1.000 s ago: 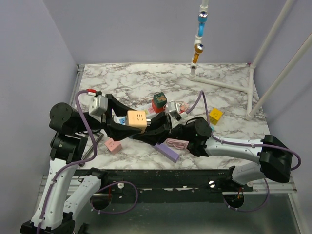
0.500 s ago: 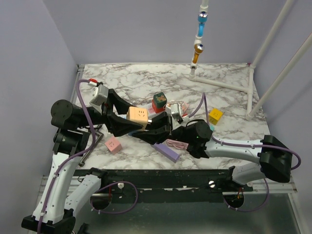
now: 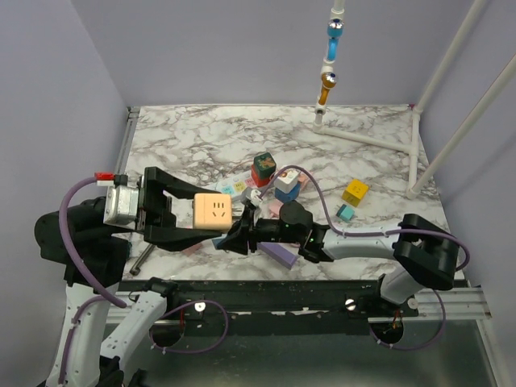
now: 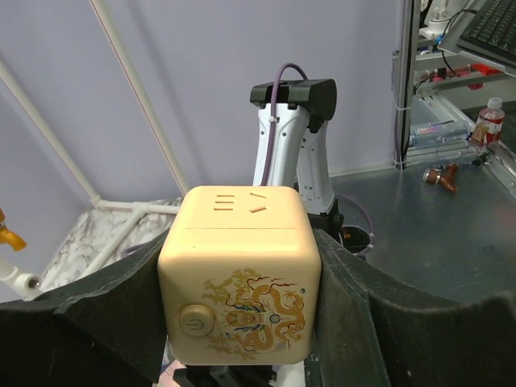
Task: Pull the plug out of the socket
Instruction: Remove the plug from the socket, then place the plug at the center of the board, then place the socket at the corner of the board.
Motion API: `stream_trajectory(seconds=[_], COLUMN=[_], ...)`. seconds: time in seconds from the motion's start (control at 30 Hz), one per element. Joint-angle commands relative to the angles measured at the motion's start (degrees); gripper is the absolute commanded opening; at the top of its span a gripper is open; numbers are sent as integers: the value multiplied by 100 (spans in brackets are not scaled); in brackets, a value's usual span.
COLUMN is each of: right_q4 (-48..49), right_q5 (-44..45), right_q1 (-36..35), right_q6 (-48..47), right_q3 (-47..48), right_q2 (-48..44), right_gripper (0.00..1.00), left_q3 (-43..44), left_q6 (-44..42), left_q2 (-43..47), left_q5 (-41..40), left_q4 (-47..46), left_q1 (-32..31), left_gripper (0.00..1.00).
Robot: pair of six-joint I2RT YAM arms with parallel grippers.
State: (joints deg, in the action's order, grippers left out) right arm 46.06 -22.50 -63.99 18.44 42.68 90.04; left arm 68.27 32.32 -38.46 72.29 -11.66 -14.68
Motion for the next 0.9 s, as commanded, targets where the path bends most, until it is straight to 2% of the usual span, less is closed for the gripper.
stream_trajectory(seconds=[0.0,0.23,0.43,0.53,0.67,0.87], right_q4=[-519,-2383,-4004,-4870,-5388,-6388], right_q5=[555,1371,3075,3579,3875,5157], right_q1=[226,1584,2147,2360,2444,2472], right_q6=[-112,29,-217,81,568,1350], right_q3=[41,405,758,871,570,436], right_q2=[-626,-1840,-2719,-2959,-3421,-4298], right_gripper=[0,0,1,1,1,1], left_q3=[-48,-202,-698,-1076,-1585,-2469], left_q6=[-677,-2922,-4631,-5406,-6288,-7072], left_q2=[45,201,354,381,244,52], left_q5=[-53,-920,-1269,-1712,-2227,-2826], left_q4=[544,2870,4410,4849,5414,5481], left_q1=[8,9,9,9,8,-25], left_gripper=[0,0,0,0,0,0])
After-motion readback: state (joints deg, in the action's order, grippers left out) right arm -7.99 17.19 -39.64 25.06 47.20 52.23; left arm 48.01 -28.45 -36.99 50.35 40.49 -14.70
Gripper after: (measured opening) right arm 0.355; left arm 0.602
